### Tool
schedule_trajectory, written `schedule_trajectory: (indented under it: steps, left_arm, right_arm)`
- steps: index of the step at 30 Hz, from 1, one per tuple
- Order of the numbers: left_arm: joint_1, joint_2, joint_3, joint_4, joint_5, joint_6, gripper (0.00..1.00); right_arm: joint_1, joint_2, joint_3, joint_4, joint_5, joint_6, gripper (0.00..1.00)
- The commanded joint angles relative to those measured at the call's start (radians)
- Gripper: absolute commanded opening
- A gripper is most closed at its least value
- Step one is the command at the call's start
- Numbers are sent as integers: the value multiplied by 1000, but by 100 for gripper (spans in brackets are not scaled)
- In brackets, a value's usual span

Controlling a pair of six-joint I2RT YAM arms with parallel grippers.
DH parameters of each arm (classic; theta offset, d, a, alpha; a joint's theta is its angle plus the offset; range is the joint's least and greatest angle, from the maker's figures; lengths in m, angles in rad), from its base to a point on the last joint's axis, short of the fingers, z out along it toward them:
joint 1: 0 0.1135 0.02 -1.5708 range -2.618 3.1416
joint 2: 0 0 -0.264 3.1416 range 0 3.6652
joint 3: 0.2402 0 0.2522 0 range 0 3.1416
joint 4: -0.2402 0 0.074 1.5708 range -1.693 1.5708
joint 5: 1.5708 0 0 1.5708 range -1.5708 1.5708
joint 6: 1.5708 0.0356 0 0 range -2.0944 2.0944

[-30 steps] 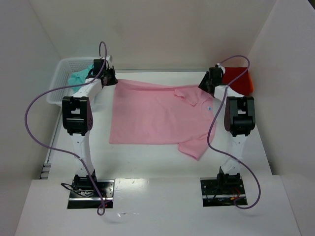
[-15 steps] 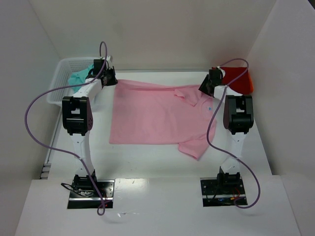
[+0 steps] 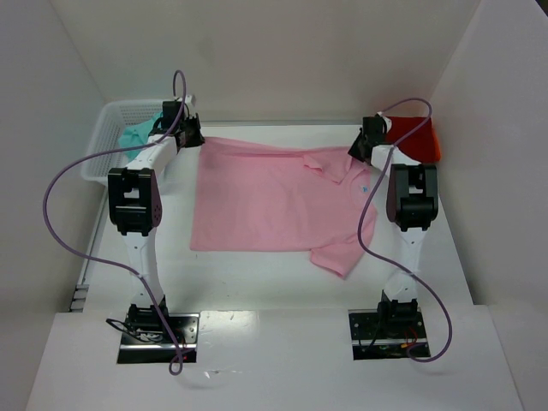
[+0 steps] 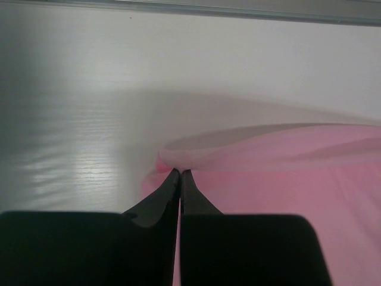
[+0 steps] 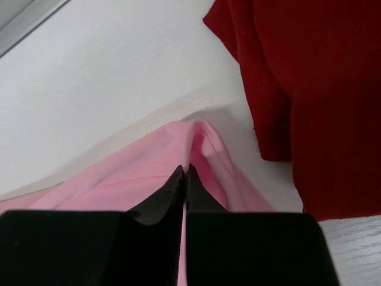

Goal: Fold and stack the t-shirts
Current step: Flatten out the tshirt

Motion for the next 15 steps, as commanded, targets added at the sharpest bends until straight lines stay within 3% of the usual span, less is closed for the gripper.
schedule_trajectory:
  steps: [1, 9, 15]
  left_arm:
    - [-1, 14, 38, 15, -7, 27, 0]
    - [-1, -42, 84, -7, -37, -5, 0]
    - [20, -153, 54, 4, -59, -16, 0]
  right_arm:
    - [-7, -42, 65, -1, 21, -4, 1]
    - [-7, -117, 275, -88, -13, -34, 1]
    - [-7, -258, 297, -89, -36, -53, 1]
